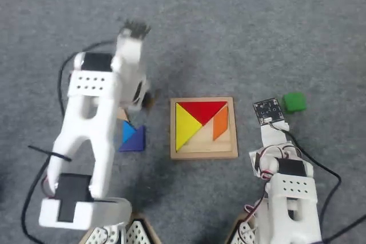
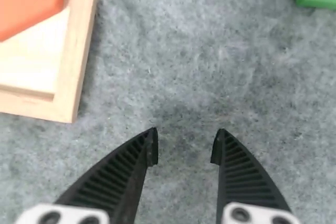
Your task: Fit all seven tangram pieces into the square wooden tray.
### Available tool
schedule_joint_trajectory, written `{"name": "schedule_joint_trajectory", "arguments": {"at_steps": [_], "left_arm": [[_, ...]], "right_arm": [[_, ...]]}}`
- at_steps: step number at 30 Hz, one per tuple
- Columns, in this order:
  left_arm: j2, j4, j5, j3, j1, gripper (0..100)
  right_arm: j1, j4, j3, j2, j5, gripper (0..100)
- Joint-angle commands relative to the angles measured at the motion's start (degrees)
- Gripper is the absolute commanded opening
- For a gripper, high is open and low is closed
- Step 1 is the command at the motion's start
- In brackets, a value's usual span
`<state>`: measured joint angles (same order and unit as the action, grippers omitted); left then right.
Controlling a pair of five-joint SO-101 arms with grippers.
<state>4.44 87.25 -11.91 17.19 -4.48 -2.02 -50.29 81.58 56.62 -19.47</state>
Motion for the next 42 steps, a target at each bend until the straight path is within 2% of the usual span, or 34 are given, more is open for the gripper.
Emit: {"name": "schedule_joint_trajectory", "arguments": {"at_steps": [1,8,16,19,24,28,33,37,42], "left_arm": [[3.8,-3.6,-8.3,8.6,-4.5,22],[3.3,-10.6,-15.2,12.2,-10.7,22],[3.1,-21.0,-13.2,12.3,-12.4,22],[0.6,-23.7,-14.4,11.4,-12.5,22],[-12.0,-22.2,-19.6,2.2,-13.5,17],[-20.3,-15.4,-24.6,-5.2,-13.1,16],[-22.9,-19.9,-25.7,-6.4,-13.4,17],[-24.7,-20.7,-27.4,-6.5,-11.7,17],[-25.1,-20.7,-27.5,-6.5,-8.5,22]], "right_arm": [[0.3,0.5,-1.6,1.0,-0.4,19.4],[0.4,0.5,-1.6,1.0,-0.4,19.4],[0.4,0.5,-1.6,1.0,-0.5,19.4],[0.4,0.5,-1.6,1.0,-0.5,19.4],[0.4,0.5,-1.6,1.0,-0.5,19.4],[0.4,0.5,-1.6,1.0,-0.5,19.4],[0.4,0.5,-1.6,1.1,-0.5,19.4],[0.4,0.5,-1.6,1.1,-0.5,19.4],[0.4,0.5,-1.6,1.1,-0.5,19.4]]}}
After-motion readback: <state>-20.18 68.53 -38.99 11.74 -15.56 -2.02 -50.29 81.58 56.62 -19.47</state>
